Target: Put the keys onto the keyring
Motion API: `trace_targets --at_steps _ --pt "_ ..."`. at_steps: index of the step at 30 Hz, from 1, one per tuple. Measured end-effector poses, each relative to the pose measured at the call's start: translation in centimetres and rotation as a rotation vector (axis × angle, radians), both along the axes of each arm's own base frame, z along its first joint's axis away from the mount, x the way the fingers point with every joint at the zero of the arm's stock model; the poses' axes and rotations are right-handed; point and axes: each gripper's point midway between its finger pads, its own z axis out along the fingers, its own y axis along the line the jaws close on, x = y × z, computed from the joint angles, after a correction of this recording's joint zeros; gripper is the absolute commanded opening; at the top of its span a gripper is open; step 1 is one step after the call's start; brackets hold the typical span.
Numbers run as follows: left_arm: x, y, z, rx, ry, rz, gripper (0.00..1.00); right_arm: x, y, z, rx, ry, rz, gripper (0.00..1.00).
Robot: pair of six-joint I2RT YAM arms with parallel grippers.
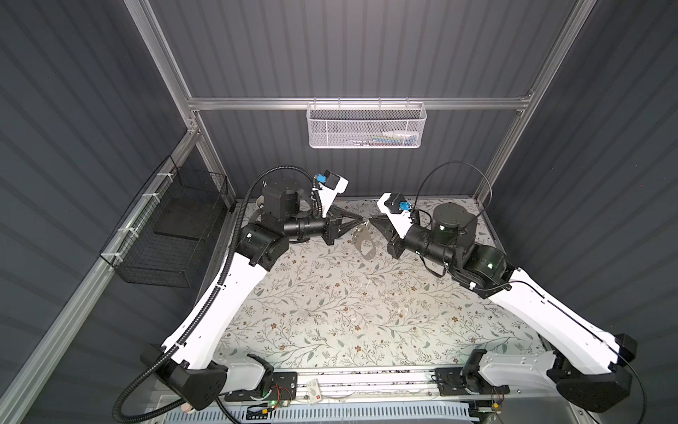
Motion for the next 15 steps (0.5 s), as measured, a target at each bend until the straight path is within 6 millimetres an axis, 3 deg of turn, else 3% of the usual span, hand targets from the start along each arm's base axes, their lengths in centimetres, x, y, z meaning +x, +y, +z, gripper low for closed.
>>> trace_targets --at_steps 15 --pt "0.0 0.0 0.01 0.0 -0.001 0.0 0.0 0.32 0.15 0.02 -0.012 -0.011 -0.006 0.08"
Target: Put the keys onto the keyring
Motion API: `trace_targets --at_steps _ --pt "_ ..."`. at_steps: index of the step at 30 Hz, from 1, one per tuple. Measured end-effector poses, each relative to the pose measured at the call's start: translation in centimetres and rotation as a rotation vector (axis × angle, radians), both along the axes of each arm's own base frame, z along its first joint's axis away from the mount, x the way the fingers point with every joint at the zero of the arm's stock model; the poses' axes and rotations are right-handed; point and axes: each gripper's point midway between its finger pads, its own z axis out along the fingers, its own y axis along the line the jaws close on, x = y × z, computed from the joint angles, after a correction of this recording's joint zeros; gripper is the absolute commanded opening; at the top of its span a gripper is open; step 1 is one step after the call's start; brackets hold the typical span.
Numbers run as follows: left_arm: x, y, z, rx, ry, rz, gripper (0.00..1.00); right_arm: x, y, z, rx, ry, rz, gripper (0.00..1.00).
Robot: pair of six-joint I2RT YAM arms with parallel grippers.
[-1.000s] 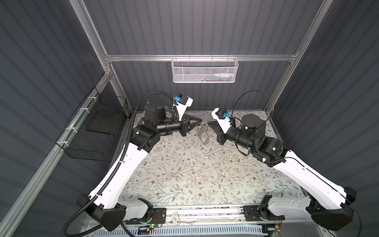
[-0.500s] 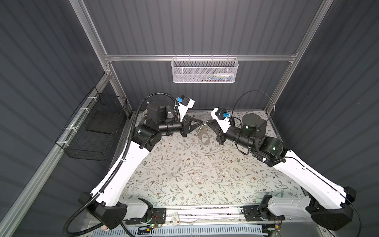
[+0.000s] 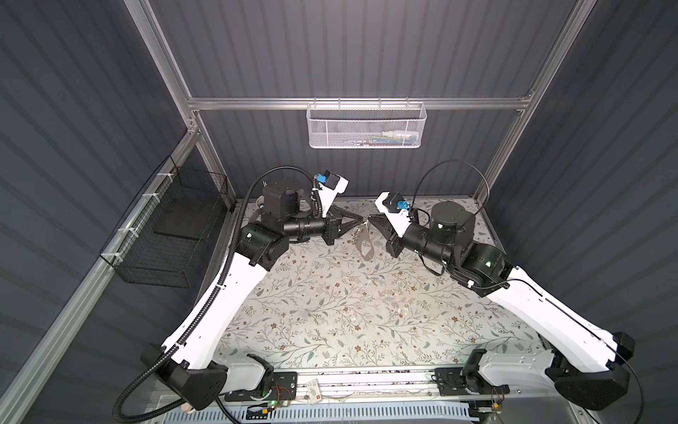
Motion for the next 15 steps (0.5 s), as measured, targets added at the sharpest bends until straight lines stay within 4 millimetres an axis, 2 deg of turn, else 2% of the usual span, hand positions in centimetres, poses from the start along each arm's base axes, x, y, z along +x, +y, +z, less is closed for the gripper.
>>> trace_targets --at_steps 15 --pt "0.54 0.08 -0.17 0.007 -0.003 0.026 0.0 -0.34 0.36 -0.47 -0.022 0.001 0.019 0.08"
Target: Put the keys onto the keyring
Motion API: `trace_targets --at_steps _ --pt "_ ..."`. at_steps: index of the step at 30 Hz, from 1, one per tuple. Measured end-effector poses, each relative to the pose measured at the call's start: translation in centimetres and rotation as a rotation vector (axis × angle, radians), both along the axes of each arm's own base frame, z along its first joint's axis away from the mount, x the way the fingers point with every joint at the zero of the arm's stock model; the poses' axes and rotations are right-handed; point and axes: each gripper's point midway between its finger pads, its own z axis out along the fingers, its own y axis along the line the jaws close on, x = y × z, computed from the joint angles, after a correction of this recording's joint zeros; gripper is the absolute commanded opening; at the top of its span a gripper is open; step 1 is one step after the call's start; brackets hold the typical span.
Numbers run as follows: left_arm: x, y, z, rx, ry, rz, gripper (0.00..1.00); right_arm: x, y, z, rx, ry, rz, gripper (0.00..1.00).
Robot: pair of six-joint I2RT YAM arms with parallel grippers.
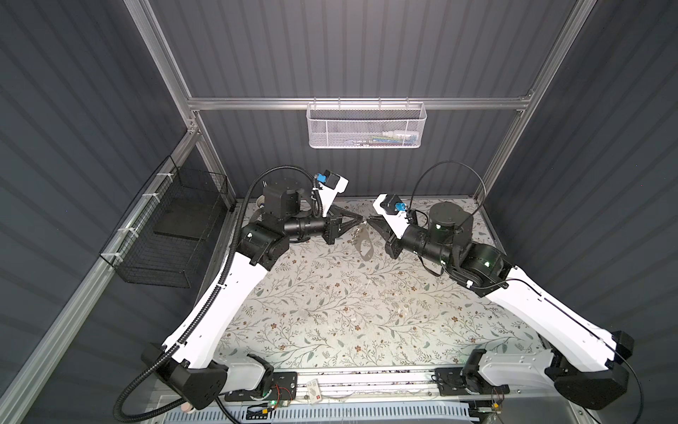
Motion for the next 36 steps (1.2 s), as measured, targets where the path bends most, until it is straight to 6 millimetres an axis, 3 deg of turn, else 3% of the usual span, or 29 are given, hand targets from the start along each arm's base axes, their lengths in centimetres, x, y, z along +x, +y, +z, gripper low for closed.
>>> trace_targets --at_steps 18,27,36 --pt "0.9 0.0 0.8 -0.025 -0.042 0.038 0.0 0.0 0.3 -1.7 0.003 0.061 -0.01 0.12" --pt "1.2 -0.2 1.3 -0.066 -0.047 0.045 0.0 0.1 -0.5 -2.6 0.105 0.164 -0.035 0.32" --pt "1.2 -0.3 2.1 -0.097 -0.055 0.044 0.0 1.2 -4.0 0.9 0.353 0.277 -0.028 0.37"
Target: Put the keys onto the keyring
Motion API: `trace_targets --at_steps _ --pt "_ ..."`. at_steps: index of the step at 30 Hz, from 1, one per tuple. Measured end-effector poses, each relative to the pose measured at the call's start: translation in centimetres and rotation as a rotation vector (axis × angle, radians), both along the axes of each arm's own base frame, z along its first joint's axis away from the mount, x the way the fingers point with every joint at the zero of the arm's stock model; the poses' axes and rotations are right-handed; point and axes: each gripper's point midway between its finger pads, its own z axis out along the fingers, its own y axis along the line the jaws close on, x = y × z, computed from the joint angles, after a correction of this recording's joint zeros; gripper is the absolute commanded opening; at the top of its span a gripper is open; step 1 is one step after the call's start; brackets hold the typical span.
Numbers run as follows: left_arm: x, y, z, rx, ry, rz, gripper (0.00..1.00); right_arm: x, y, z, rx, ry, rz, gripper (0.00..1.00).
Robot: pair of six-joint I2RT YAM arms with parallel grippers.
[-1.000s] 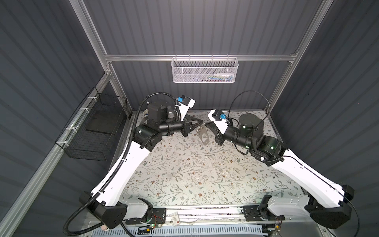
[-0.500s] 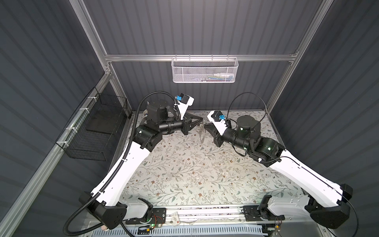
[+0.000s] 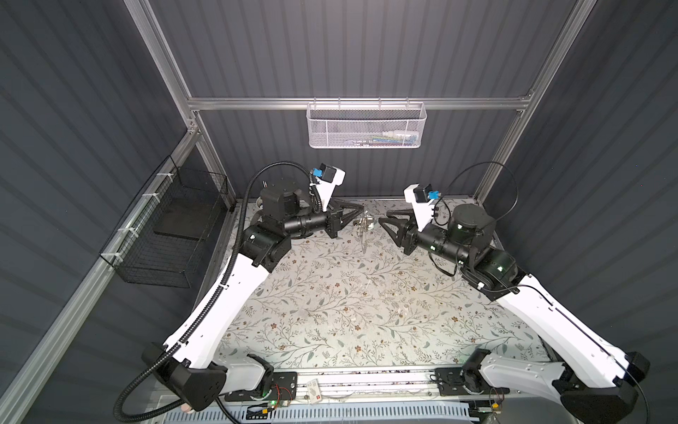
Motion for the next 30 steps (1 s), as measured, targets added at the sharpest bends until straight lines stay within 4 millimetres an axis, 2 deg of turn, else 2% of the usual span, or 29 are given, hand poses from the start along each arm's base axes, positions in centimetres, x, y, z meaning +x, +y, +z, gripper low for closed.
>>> trace_targets --at_steps 4,10,15,21,26,30 --pt "-0.1 0.0 0.2 -0.008 0.005 -0.005 0.0 0.8 0.1 1.4 0.105 0.062 0.064 0.37" --pt "-0.3 -0.1 0.5 -0.023 0.007 -0.018 0.0 1.0 2.8 2.5 0.17 0.152 0.222 0.33" --pt "-0.4 -0.2 0.5 -0.026 0.014 -0.026 0.0 1.0 3.9 1.6 0.177 0.216 0.287 0.28" --pt "-0.5 -0.2 0.6 -0.028 0.016 -0.028 0.0 0.7 4.1 1.5 0.18 0.233 0.305 0.18" --pt "-0.7 -0.1 0.6 -0.03 0.013 -0.028 0.0 0.6 4.1 1.4 0.177 0.238 0.31 0.19" --pt "-0.9 0.0 0.6 -0.031 0.012 -0.028 0.0 0.5 4.0 1.3 0.176 0.238 0.309 0.12"
